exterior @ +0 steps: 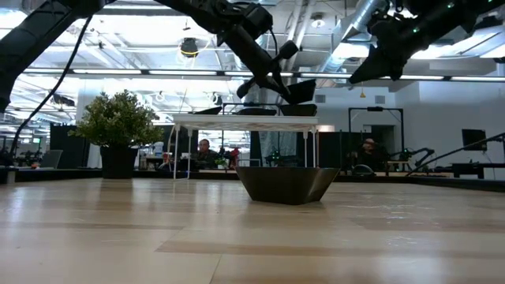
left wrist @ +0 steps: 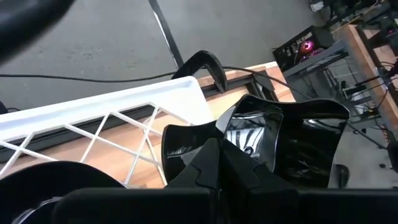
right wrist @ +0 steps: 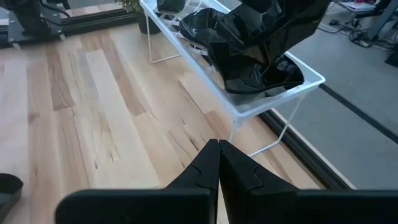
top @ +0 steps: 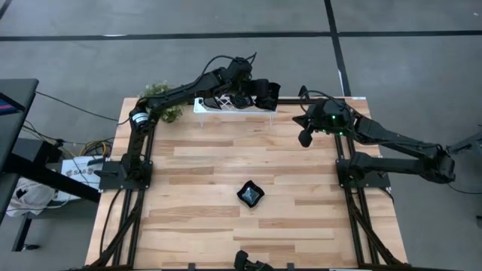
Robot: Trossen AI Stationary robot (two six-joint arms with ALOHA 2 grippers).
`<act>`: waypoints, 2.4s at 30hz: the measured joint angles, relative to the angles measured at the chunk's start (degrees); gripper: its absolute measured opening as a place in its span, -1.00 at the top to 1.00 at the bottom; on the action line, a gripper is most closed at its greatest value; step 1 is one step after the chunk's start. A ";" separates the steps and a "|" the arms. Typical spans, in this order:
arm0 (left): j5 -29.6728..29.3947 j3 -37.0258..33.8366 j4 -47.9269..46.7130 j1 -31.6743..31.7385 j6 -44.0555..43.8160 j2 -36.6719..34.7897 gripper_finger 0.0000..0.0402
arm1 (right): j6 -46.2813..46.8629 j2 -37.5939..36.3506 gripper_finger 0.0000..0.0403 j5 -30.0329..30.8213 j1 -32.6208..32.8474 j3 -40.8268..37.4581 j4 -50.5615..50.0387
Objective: Pick & Place Mini shaped plates
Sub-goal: Stack the black distorted square plate on top of the black distorted square plate on the shelf
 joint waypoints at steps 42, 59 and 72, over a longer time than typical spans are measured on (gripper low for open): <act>0.24 -0.11 -0.05 -0.36 3.59 -1.04 0.40 | -0.04 -0.31 0.99 0.04 0.00 0.00 -0.05; -2.41 -10.79 -15.06 -15.02 17.08 -15.05 0.32 | 0.04 0.33 0.99 -29.19 0.68 0.00 -0.16; -14.48 -53.23 7.36 -24.66 6.41 -46.65 0.38 | 9.23 7.13 0.99 -23.11 21.23 -0.02 2.23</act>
